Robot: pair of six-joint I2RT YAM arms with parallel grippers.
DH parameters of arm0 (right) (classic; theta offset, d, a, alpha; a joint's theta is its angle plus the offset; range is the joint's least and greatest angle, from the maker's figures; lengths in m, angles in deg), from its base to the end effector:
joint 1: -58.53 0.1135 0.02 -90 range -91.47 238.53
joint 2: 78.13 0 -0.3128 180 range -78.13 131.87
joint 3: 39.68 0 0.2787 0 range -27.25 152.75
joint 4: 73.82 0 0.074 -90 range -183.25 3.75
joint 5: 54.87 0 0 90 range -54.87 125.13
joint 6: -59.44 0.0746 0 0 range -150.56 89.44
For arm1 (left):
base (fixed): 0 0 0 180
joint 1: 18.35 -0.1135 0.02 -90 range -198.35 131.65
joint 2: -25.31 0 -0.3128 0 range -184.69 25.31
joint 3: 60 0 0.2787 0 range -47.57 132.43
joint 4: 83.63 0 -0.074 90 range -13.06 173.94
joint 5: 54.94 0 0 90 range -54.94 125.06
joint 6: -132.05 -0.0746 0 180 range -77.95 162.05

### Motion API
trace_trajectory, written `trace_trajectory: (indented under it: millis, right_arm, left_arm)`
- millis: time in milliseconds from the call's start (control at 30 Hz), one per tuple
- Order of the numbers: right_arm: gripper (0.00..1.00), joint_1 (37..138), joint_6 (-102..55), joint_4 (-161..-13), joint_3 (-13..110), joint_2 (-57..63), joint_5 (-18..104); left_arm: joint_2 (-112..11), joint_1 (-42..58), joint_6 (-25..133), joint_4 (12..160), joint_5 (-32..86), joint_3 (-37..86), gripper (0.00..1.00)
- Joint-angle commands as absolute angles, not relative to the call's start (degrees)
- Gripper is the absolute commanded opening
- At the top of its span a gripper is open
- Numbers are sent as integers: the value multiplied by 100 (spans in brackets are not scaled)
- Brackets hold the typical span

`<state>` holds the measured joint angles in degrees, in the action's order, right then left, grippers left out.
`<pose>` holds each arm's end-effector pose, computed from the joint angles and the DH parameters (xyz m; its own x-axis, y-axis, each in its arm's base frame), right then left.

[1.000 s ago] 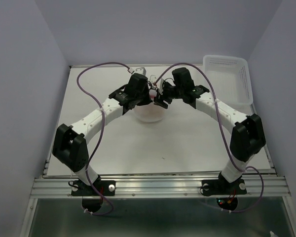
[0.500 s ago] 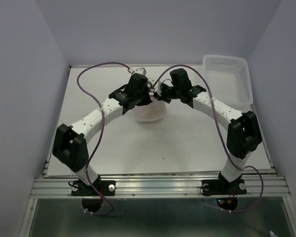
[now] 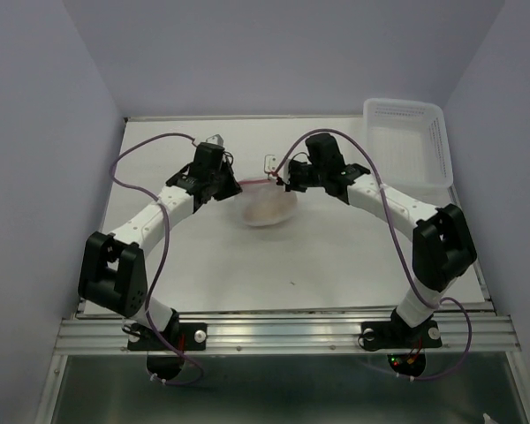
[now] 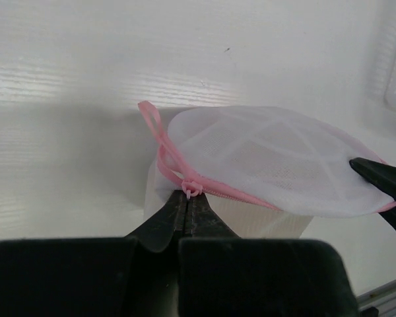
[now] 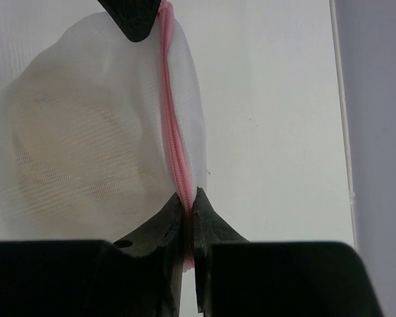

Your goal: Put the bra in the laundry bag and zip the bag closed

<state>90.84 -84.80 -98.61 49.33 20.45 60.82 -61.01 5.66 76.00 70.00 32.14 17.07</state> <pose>0.3699 0.2722 0.2968 0.3575 -0.6391 -0.6810 -0.8453 0.0885 -0.5269 0.3599 -0.1645 0.2944 -0.6894 -0.3035 -0.6577 0.0714 0.8751 -0.4786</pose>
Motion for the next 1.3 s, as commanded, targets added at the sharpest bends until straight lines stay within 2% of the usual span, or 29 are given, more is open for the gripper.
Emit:
trace_trajectory:
  millis: [0,167,267,300,333,367,400,467,667,833,1067,1167,1267]
  right_arm:
    - [6,8946,-8593,-9531,4773,1626,6079]
    - [7,8885,-8436,-9293,4666,1626,6177]
    - [42,8885,-8190,-9310,4886,1784,5983]
    - [50,8885,-8111,-9311,4930,1793,5974]
    - [63,8885,-7927,-9319,4974,1785,5991]
    - [72,8885,-7804,-9345,5035,1784,6035]
    - [85,8885,-7698,-9415,5193,1776,6148]
    - [100,8885,-7478,-9722,5369,1758,6359]
    - [100,8885,-7294,-9908,5589,1679,6677]
    - [100,8885,-6626,-9873,5958,2003,6449]
    - [99,8885,-6756,-9724,6082,2224,6378]
    - [97,8885,-6941,-9724,6055,2268,6448]
    - [91,8885,-7064,-9724,6064,2338,6510]
  left_arm:
    - [-5932,178,7414,7399,3164,1361,0]
    - [-6302,116,7475,7794,2734,1544,0]
    - [-6039,195,7396,8103,2495,1641,0]
    - [-6003,239,7352,8095,2504,1728,0]
    - [-5977,344,7230,8086,2417,1903,0]
    - [-5959,397,7176,8086,2346,1992,0]
    - [-5968,458,7150,8069,2293,2089,0]
    - [-6029,607,7088,8025,2066,2351,0]
    - [-6346,898,7026,7656,2177,3091,0]
    - [-6495,933,7175,7444,2380,3232,0]
    - [-6671,1056,7070,7444,2398,3189,0]
    - [-6715,1083,7009,7444,2398,3127,0]
    - [-6706,1109,6982,7444,2389,3092,0]
